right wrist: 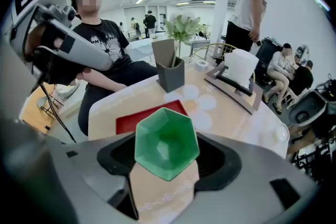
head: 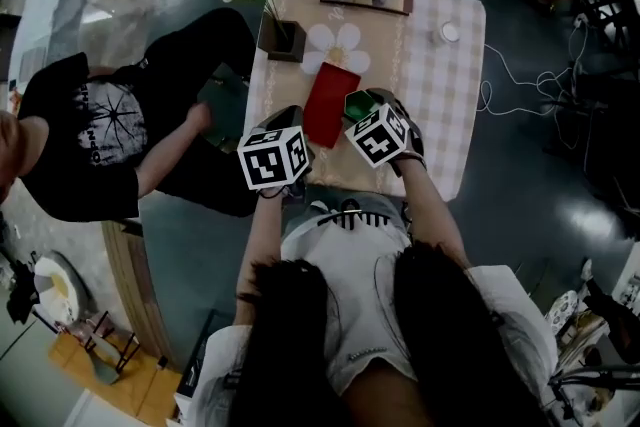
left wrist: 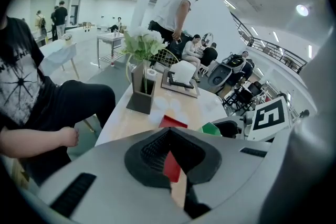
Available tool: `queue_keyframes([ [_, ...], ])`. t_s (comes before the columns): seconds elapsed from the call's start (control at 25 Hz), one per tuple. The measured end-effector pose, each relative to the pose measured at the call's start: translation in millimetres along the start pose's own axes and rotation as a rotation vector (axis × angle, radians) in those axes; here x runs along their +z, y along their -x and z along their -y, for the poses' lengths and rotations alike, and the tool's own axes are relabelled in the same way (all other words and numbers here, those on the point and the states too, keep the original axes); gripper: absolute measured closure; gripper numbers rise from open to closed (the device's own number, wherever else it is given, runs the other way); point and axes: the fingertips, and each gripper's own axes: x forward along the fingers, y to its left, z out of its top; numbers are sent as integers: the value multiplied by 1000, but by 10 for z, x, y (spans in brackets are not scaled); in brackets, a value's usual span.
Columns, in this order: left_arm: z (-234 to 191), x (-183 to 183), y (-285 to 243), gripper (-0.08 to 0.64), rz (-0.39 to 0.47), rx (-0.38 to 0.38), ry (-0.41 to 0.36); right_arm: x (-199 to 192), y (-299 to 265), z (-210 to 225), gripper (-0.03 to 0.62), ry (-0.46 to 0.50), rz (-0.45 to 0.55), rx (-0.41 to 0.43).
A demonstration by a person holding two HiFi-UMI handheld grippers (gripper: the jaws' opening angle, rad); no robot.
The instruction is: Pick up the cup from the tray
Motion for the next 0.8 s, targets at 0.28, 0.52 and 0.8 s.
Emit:
queue_keyframes([
  [0.28,211,28,-125,554,-14,-37,-46,-465,70,361,273,-110,-42,-72],
  [0.52,241,-8,-132,554,-26,-47,-36,-767,-23,406,273,-154,-83,-86],
  [0.8,210,-27,-148,554,-26,-39,-23,-911,-21,443,273,-174,-89,-93],
])
